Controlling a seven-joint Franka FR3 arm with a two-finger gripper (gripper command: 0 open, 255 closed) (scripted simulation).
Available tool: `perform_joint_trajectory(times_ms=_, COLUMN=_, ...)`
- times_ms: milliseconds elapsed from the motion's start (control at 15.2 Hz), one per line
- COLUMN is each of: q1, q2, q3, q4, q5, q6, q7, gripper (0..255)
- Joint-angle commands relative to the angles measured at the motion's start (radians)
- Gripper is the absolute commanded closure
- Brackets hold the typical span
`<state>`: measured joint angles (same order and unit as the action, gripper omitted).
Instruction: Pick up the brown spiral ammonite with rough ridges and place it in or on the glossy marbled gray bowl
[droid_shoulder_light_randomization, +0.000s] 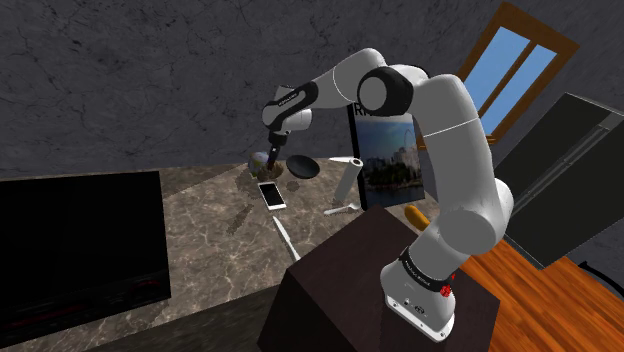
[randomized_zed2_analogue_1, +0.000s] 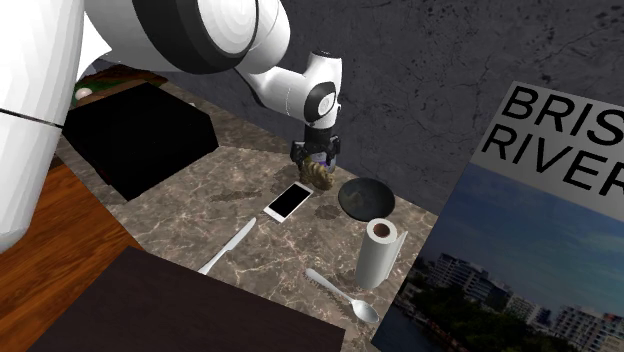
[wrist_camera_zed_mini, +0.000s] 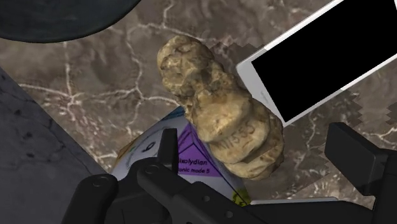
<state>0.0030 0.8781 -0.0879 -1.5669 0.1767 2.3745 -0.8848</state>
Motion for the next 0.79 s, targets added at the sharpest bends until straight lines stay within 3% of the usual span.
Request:
perform_joint_trajectory(times_ms=0, q1=0.000, q2=0.000, q3=0.000, q4=0.000, q5=0.000, q6=0.000, q7=0.000, gripper=0)
perform_joint_trajectory(times_ms=66, q1=0.000, q2=0.000, q3=0.000, q4=0.000, q5=0.000, q6=0.000, q7=0.000, gripper=255)
perform_joint_trajectory(times_ms=726, q1=0.001, q2=-0.011, q3=-0.001, q4=-0.005, q5=-0.001, q6=-0.006, q7=0.001, gripper=255)
